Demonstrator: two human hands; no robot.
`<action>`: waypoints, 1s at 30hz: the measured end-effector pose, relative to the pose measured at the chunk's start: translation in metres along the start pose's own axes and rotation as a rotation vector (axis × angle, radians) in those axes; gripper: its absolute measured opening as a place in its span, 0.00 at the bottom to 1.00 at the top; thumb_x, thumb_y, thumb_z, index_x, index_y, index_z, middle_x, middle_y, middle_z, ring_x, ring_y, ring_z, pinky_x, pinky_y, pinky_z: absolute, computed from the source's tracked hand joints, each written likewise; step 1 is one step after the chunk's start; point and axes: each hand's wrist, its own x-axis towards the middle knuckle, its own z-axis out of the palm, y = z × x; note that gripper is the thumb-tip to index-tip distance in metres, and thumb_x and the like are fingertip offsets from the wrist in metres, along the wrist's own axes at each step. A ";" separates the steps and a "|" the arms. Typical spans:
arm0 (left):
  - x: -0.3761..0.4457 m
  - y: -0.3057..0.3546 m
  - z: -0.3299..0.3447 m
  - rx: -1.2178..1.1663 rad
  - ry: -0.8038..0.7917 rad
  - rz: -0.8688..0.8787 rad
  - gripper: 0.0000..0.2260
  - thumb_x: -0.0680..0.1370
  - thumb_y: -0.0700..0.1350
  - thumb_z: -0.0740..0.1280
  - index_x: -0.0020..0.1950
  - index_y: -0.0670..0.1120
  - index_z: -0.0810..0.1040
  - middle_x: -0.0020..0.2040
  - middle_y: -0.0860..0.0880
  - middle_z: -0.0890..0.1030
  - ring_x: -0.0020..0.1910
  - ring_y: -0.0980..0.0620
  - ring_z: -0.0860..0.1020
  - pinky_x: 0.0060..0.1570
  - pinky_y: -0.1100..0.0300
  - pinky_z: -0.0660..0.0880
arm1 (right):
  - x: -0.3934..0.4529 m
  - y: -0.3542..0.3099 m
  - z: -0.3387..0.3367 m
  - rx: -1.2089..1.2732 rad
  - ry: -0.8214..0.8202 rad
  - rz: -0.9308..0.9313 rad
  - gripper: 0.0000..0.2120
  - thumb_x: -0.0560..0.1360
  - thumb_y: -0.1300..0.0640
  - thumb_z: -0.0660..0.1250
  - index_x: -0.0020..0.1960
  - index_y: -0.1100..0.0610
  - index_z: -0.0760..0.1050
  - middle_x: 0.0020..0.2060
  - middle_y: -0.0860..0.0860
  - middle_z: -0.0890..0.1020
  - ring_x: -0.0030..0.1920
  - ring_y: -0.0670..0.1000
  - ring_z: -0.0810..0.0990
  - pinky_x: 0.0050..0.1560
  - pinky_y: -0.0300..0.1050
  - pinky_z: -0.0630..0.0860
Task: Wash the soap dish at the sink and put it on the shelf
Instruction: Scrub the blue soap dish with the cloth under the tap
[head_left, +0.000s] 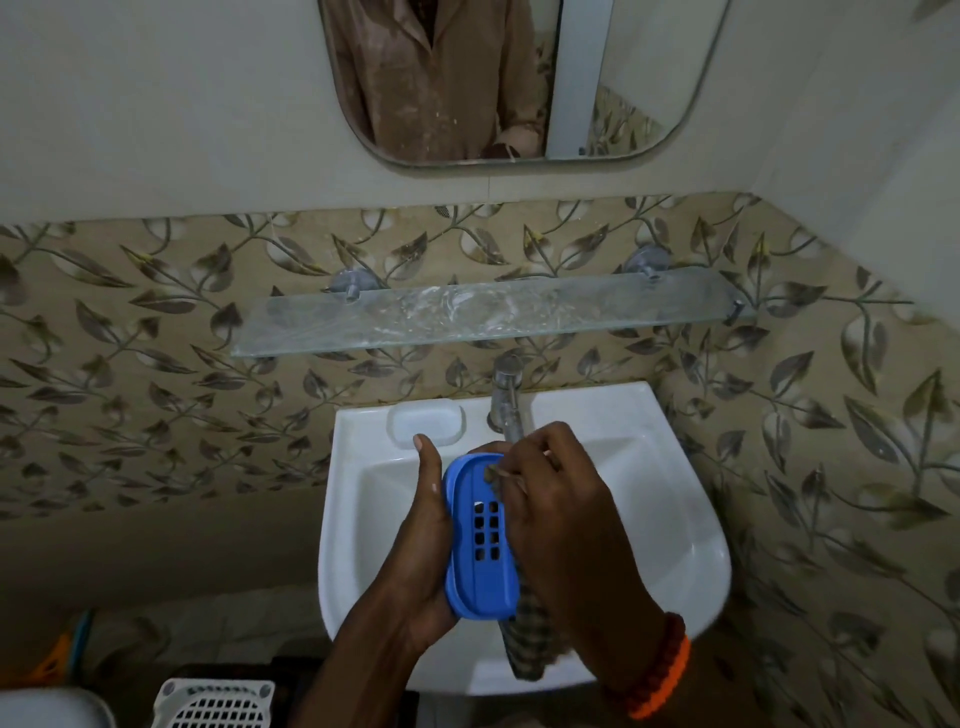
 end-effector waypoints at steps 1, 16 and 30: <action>-0.001 0.001 0.000 0.035 -0.003 0.018 0.41 0.71 0.78 0.52 0.60 0.48 0.85 0.55 0.38 0.86 0.48 0.43 0.86 0.48 0.49 0.84 | -0.003 -0.003 0.000 0.038 0.004 0.055 0.07 0.80 0.58 0.68 0.54 0.60 0.80 0.50 0.55 0.79 0.46 0.48 0.80 0.47 0.38 0.82; -0.016 0.006 -0.004 0.766 -0.009 0.652 0.13 0.75 0.59 0.72 0.59 0.61 0.84 0.53 0.54 0.88 0.52 0.53 0.85 0.49 0.64 0.79 | -0.017 0.022 -0.051 0.558 0.292 0.368 0.12 0.74 0.66 0.73 0.52 0.53 0.85 0.47 0.50 0.86 0.47 0.50 0.86 0.49 0.57 0.84; -0.024 0.009 0.012 0.917 -0.022 0.777 0.14 0.71 0.55 0.75 0.55 0.54 0.83 0.48 0.50 0.85 0.48 0.49 0.84 0.48 0.54 0.81 | -0.025 0.012 -0.034 0.221 0.250 -0.062 0.18 0.64 0.80 0.73 0.49 0.64 0.85 0.50 0.57 0.86 0.50 0.55 0.84 0.56 0.41 0.80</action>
